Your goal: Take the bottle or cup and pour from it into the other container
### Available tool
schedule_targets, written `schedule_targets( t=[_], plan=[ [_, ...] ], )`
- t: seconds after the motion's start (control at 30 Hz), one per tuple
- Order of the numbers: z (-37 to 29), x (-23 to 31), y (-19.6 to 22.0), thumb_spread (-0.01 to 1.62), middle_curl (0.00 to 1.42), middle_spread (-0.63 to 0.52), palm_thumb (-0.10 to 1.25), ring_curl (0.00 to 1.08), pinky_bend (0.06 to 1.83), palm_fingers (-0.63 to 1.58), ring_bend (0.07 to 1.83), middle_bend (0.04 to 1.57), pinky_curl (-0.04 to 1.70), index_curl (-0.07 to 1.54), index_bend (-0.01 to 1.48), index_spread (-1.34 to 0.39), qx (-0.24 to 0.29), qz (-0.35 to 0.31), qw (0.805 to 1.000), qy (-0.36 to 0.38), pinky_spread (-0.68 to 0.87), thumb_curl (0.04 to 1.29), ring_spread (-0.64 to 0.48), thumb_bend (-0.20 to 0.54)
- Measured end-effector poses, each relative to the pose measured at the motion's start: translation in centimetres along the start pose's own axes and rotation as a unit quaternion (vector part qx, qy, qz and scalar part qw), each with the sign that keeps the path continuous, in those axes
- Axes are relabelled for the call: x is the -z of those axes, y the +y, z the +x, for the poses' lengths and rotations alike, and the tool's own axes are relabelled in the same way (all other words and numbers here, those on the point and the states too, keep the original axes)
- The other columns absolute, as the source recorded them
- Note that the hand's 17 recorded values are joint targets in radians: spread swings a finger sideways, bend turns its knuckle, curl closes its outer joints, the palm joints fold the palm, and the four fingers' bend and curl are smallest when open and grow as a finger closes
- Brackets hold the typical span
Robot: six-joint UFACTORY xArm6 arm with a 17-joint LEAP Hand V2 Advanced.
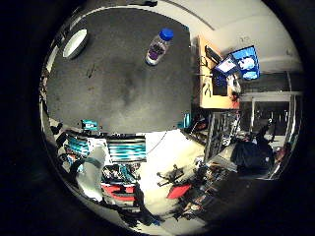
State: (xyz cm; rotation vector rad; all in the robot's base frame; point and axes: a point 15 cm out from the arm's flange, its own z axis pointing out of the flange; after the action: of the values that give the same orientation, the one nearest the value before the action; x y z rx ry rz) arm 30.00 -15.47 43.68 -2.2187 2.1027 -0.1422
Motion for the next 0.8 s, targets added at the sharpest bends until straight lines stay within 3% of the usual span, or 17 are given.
schedule_targets(
  t=[0.33,0.8],
  plan=[
    [-0.6,0.0,-1.2,1.04,0.33,-0.01,0.78,0.24,0.64,0.24,0.25,0.20,0.00,0.32,0.17,-0.36,-0.006,0.025,0.999,-0.027,0.44,0.39,0.18,-0.024],
    [5.6,0.3,-2.5,0.99,0.34,0.02,0.69,0.25,0.74,0.23,0.32,0.21,0.00,0.28,0.15,-0.30,-0.116,0.146,0.976,-0.114,0.45,0.37,0.18,-0.031]
  ],
)
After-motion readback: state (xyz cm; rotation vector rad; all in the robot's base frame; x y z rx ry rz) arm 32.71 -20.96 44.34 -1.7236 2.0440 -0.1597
